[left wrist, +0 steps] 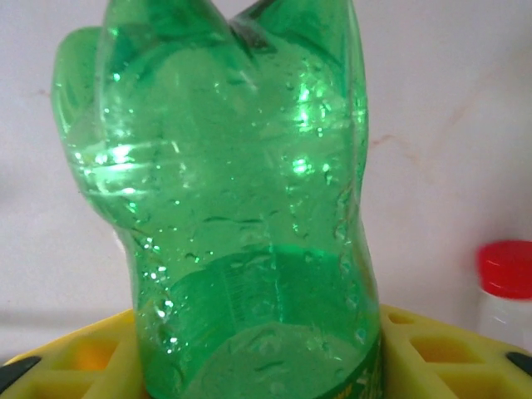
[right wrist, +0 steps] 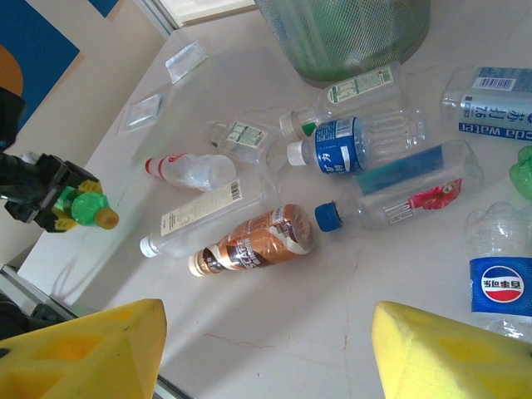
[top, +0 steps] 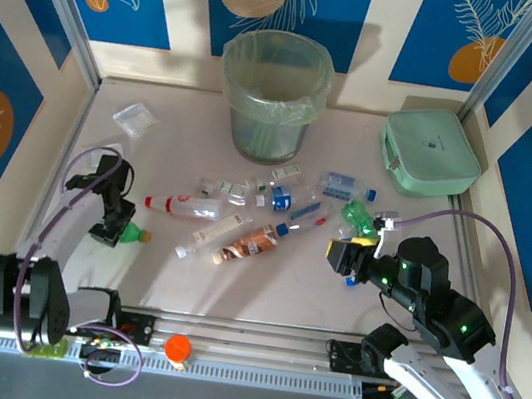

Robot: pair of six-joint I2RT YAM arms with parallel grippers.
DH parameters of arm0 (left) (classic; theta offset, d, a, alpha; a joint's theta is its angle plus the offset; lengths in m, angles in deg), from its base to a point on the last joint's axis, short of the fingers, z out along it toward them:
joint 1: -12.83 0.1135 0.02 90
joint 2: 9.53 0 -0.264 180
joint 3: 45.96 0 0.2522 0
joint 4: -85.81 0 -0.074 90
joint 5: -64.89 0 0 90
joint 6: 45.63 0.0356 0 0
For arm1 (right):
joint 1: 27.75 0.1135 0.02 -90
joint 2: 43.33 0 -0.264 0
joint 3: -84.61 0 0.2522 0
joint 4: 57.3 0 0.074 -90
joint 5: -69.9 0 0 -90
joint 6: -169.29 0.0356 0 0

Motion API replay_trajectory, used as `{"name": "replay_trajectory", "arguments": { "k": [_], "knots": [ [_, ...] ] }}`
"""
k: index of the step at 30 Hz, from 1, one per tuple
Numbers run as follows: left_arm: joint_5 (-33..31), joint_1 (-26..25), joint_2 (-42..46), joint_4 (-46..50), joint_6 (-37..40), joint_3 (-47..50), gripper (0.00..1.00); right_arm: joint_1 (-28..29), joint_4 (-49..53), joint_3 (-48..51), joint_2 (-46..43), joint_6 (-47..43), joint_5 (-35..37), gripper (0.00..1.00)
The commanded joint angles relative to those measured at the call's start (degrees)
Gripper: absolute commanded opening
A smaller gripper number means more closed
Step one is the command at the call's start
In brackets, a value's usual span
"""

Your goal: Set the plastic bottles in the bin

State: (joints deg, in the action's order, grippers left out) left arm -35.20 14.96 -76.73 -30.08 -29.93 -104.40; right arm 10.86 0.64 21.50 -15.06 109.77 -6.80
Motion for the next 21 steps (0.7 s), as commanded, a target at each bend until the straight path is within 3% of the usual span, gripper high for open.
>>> {"name": "replay_trajectory", "arguments": {
  "k": [1,6,10,15,21],
  "knots": [
    [0.2,-0.7,4.9,1.3,5.9,-3.1,0.43,0.2,-0.5,-0.8,-0.6,0.3,0.5,0.67],
    [7.9,-2.0,10.6,-5.5,16.1,-6.4,0.39,0.2,-1.3,-1.2,0.1,0.8,0.1,0.66],
    [15.2,-5.5,13.8,-13.4,28.4,-10.3,0.40,0.2,-1.9,-1.2,0.4,1.4,-0.4,0.67],
    [29.7,-8.7,14.2,-23.0,35.9,-12.7,0.38,0.2,-1.9,-2.0,0.8,1.8,-0.6,0.67],
    [35.3,-17.6,10.7,-26.2,45.6,-18.4,0.36,0.2,-3.2,-3.2,1.2,1.8,-2.6,0.67]
  ]
}}
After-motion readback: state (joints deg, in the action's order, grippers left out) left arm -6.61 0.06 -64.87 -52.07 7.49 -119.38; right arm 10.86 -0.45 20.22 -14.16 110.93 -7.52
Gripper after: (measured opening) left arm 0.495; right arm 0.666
